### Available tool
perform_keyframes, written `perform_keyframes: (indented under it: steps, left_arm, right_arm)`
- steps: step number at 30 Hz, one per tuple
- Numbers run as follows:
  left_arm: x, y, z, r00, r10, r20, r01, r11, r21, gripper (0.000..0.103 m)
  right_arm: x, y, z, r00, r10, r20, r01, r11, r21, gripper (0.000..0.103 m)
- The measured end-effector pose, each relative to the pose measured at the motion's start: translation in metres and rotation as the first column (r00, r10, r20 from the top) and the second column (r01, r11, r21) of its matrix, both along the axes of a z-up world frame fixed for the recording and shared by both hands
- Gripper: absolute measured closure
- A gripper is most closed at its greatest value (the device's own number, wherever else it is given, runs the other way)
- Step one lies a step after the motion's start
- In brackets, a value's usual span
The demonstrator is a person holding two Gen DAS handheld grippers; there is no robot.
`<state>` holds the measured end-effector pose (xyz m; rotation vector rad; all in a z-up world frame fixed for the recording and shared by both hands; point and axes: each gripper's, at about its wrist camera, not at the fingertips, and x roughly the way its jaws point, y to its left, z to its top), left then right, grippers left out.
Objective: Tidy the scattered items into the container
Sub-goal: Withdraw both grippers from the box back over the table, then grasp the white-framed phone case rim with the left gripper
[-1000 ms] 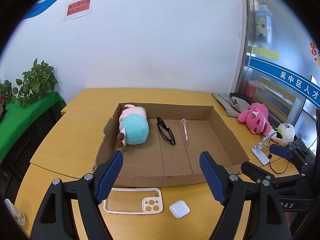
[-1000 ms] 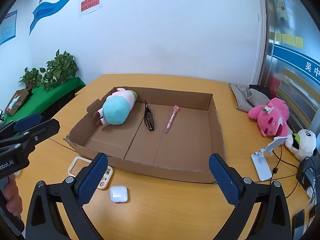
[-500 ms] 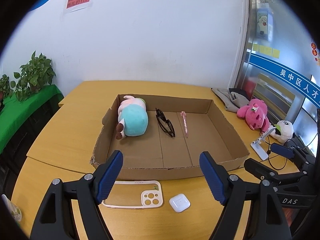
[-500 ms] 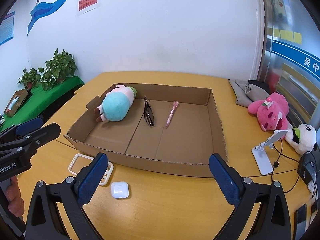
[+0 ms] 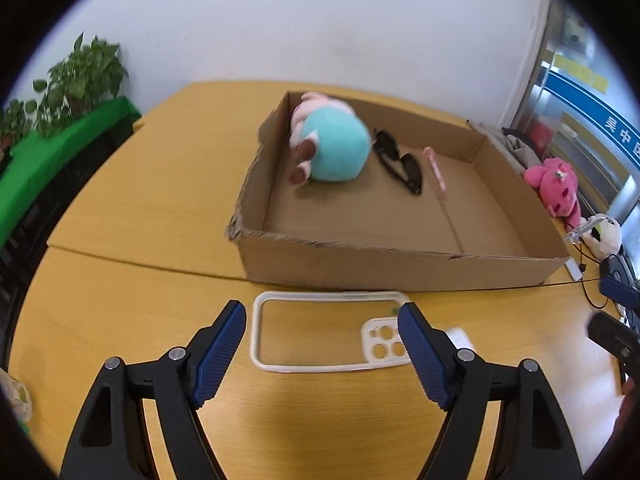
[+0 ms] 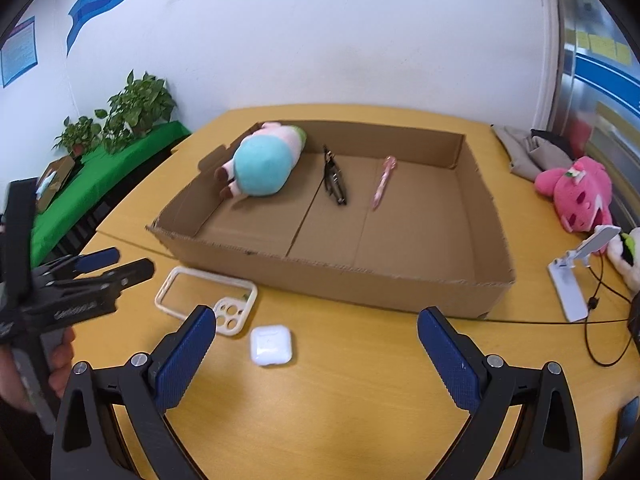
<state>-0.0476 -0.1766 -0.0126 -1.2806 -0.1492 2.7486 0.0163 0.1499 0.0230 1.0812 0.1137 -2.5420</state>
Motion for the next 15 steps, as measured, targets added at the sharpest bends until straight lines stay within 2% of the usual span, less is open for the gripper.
perform_keyframes:
  steps: [4, 7, 9, 12, 15]
  left_arm:
    - [-0.022, -0.025, -0.029, 0.996, 0.035, 0.080, -0.038, 0.999, 0.035, 0.027]
    - [-0.035, -0.034, -0.047, 0.990, 0.040, 0.133, -0.044, 0.999, 0.030, 0.039]
    - [-0.040, -0.038, -0.057, 0.984, 0.052, 0.171, -0.058, 0.998, 0.031, 0.058]
    - [-0.043, -0.039, -0.070, 0.976, 0.048, 0.210, -0.059, 0.997, 0.046, 0.067]
    - [-0.041, -0.036, -0.072, 0.978, 0.047, 0.202, -0.052, 0.999, 0.016, 0.077]
  right_arm:
    - [0.007, -0.004, -0.010, 1.000, 0.022, 0.014, -0.022, 1.000, 0.016, 0.001]
    - [0.009, -0.002, -0.018, 0.999, 0.015, 0.035, -0.015, 1.000, 0.019, 0.001]
    - [0.009, -0.001, -0.022, 0.999, 0.007, 0.044, -0.008, 1.000, 0.023, 0.001]
    - [0.008, 0.000, -0.027, 0.998, -0.002, 0.059, 0.001, 1.000, 0.019, 0.001]
    - [0.006, -0.003, -0.031, 0.998, 0.004, 0.071, -0.005, 1.000, 0.021, 0.001]
